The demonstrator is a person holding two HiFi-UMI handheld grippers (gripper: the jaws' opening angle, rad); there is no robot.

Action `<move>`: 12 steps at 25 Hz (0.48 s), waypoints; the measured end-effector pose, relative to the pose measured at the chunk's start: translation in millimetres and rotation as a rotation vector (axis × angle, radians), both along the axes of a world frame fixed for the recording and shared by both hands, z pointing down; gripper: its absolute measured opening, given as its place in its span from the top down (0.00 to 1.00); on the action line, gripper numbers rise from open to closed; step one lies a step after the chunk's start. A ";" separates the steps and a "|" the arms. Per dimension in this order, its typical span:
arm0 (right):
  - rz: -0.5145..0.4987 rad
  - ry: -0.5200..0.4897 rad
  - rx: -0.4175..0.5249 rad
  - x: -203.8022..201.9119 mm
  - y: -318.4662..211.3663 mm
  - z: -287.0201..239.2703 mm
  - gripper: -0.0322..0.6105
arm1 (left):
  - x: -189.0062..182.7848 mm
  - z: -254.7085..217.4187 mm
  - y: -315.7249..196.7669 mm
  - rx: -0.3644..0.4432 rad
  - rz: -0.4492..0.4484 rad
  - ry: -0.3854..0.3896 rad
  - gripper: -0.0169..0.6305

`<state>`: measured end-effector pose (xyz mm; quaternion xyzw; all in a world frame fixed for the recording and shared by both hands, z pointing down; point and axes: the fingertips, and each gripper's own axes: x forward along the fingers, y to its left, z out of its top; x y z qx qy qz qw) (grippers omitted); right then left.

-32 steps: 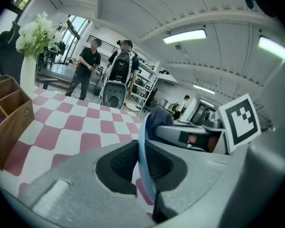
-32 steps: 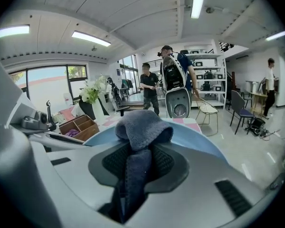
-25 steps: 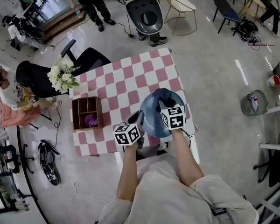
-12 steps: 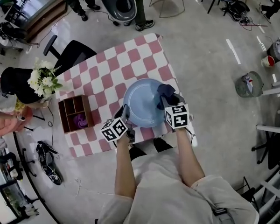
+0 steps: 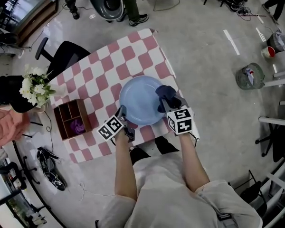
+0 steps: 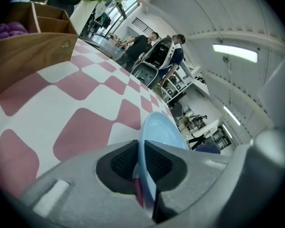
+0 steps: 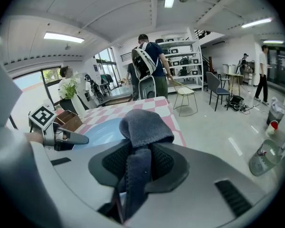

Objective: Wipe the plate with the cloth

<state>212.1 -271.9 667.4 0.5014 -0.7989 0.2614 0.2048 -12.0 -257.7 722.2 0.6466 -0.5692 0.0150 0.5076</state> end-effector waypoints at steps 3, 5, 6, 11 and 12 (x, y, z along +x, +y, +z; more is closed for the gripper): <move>0.002 0.011 0.002 -3.9 3.1 -2.0 0.79 | -1.2 5.9 -1.8 -0.023 -0.002 0.012 0.93; 0.015 0.016 0.002 -4.7 5.8 -4.5 0.79 | -3.0 8.2 -2.3 -0.036 0.009 -0.008 0.93; 0.026 0.017 0.001 -4.6 8.1 -5.9 0.79 | -4.5 7.7 -2.4 -0.035 0.019 -0.029 0.93; 0.082 0.020 -0.009 -9.2 25.9 -12.0 0.79 | -17.5 -9.8 -6.9 0.025 0.086 -0.213 0.91; 0.095 0.014 -0.012 -11.7 31.0 -12.7 0.79 | -21.3 -14.5 -6.3 0.043 0.103 -0.269 0.91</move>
